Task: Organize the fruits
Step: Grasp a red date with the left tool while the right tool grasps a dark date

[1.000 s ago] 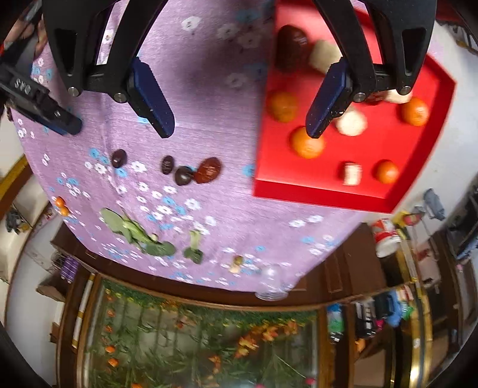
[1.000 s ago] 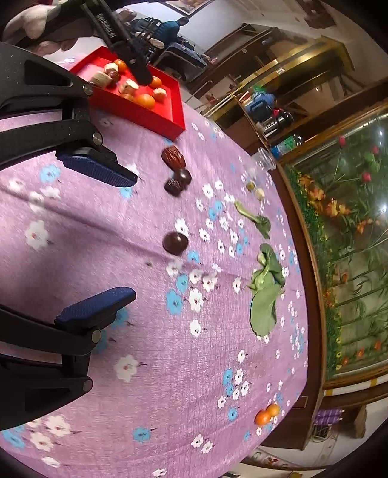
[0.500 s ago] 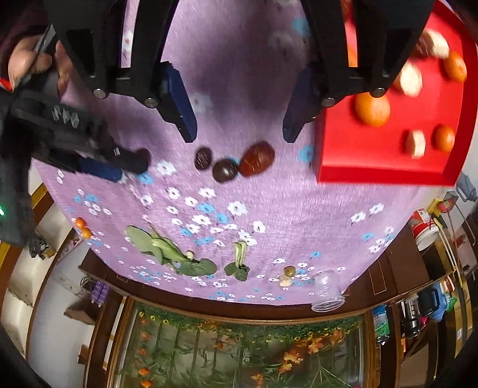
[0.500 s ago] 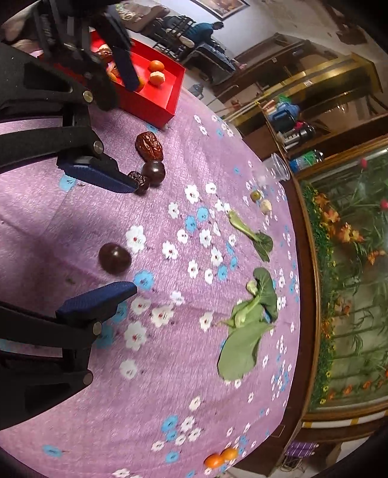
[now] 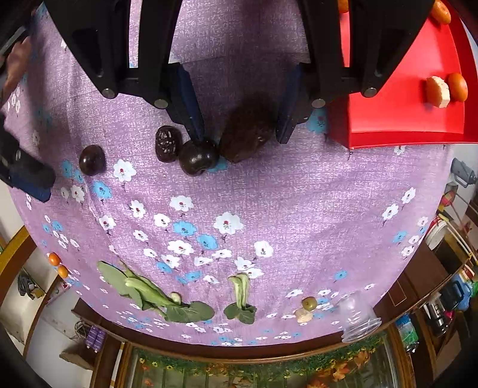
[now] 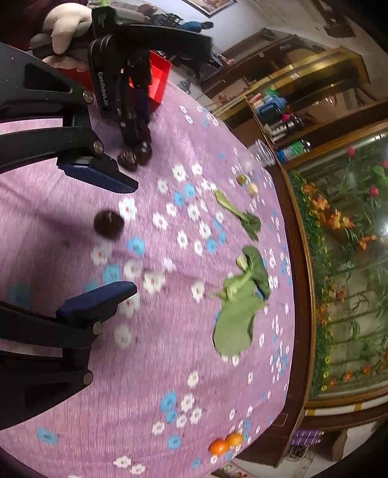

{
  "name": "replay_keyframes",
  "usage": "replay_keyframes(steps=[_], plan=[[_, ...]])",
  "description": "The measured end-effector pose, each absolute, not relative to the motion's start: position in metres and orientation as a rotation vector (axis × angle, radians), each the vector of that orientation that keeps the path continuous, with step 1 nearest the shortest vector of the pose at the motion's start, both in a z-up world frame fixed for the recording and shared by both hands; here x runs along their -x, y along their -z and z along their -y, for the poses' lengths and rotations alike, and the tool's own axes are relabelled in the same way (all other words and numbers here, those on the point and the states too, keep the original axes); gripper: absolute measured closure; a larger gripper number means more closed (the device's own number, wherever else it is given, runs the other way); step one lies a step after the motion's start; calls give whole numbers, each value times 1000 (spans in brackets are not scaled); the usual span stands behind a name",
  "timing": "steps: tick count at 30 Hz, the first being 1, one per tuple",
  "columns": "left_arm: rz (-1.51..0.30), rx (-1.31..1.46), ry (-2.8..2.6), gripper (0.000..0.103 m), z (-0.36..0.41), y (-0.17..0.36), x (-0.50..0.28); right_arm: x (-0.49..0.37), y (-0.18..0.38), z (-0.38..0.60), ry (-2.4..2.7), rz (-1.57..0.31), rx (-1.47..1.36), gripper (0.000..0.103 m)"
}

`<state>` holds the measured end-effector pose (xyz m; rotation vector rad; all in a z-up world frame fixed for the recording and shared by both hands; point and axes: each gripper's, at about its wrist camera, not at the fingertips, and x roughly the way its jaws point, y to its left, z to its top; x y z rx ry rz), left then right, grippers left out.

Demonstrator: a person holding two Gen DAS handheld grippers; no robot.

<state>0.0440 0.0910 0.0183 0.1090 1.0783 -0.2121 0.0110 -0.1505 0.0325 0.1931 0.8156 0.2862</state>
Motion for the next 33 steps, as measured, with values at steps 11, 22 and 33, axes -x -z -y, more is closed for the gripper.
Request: replay_keyframes(steps=[11, 22, 33], plan=[[-1064, -92, 214, 75, -86, -18, -40, -11, -30, 205, -222, -835, -315, 37], [-1026, -146, 205, 75, -74, -15, -44, -18, -31, 88, -475, -835, -66, 37], [-1048, -23, 202, 75, -97, -21, -27, -63, -13, 50, -545, -919, -114, 37]])
